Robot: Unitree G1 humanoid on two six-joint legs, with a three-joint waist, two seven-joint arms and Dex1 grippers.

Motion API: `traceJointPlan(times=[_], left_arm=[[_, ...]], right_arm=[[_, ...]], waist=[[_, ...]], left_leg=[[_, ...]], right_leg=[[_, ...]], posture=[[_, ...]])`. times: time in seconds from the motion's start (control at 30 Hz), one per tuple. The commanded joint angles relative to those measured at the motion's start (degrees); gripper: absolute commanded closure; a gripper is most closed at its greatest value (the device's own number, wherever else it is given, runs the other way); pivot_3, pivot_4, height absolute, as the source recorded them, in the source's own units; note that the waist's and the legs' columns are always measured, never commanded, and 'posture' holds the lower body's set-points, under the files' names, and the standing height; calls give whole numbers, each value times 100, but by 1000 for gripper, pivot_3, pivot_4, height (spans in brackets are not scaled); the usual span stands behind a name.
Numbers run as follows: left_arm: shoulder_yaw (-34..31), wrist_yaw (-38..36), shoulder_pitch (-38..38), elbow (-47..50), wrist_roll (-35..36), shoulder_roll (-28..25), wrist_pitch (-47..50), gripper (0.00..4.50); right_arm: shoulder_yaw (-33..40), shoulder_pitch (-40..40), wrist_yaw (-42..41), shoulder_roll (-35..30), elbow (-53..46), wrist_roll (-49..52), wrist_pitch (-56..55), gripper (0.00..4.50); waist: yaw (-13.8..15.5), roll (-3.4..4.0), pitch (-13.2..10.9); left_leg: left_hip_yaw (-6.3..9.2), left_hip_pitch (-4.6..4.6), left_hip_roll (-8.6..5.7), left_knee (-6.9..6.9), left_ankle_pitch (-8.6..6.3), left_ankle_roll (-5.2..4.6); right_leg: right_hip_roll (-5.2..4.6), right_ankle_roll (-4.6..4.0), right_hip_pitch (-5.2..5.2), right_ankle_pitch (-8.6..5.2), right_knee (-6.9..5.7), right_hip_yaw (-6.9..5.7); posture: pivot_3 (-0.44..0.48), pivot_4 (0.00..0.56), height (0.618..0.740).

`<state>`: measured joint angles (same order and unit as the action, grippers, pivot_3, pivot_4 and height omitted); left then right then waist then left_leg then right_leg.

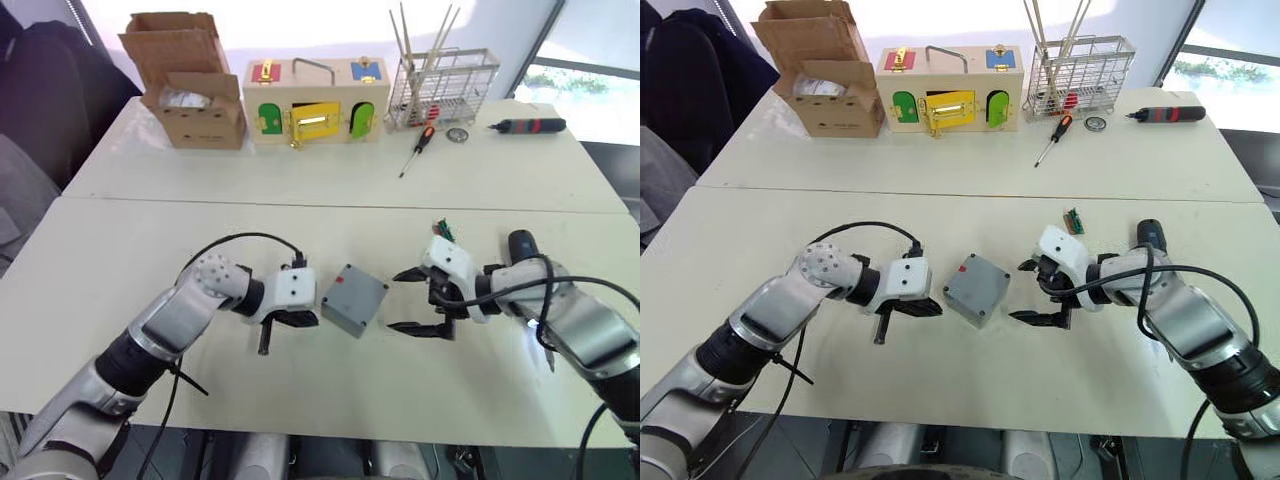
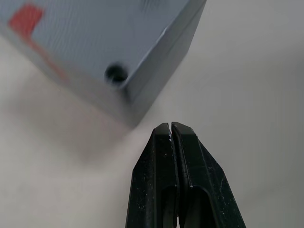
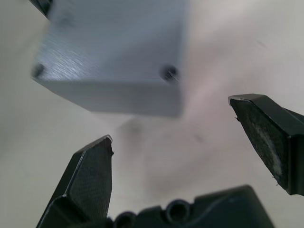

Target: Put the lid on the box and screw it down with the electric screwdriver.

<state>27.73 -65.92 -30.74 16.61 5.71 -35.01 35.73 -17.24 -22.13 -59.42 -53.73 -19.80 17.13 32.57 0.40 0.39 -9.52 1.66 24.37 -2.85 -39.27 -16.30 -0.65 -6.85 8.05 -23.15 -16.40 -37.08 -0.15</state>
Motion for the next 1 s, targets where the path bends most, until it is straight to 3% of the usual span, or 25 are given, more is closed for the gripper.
traceJointPlan(times=[0.03, 0.23, 0.57, 0.73, 0.87, 1.0], left_arm=[[-92, 462, -148, -158, -81, 321, 74, 4500], [-63, 969, -342, -764, -457, 600, -234, 4500], [-85, 899, -389, -966, -439, 669, -494, 4500], [-361, 880, -394, -840, -409, 401, -445, 4500], [-795, 755, -399, -581, -4, 244, -176, 4500], [-1421, 828, -471, -385, 721, 534, 222, 4500]], right_arm=[[59, -79, -285, 34, -225, 163, 167, 21], [310, 111, -340, 57, -652, 425, 638, 21], [566, 377, -64, 55, -1046, 398, 1048, 21], [1931, 418, 144, -378, -730, 737, 1623, 21], [3124, 320, 558, -190, -425, 1240, 2250, 21], [3068, 246, 1504, 558, 235, 717, 1572, 21]], waist=[[42, 0, 0], [26, -2, -1], [30, -2, 0], [37, -2, 0], [30, -4, -1], [29, -18, 7]], left_leg=[[1, 0, -1, 0, 0, 1], [11, 1, -10, 3, 2, 4], [11, -2, -10, 3, 5, 9], [12, 1, -15, 3, 5, 9], [12, 1, -13, 5, 5, 9], [12, 0, -12, 7, 5, 10]], right_leg=[[0, 0, 0, 0, 0, 0], [-2, 0, -2, 0, -3, -1], [-2, 0, -5, 0, -3, 0], [-8, 0, -5, 0, -3, 0], [-9, 0, -6, 0, -3, 0], [-9, 0, -5, 0, -5, 0]], posture=[[0, 150, 735], [0, 150, 735], [0, 150, 735], [0, 150, 735], [0, 150, 735], [0, 150, 735]])
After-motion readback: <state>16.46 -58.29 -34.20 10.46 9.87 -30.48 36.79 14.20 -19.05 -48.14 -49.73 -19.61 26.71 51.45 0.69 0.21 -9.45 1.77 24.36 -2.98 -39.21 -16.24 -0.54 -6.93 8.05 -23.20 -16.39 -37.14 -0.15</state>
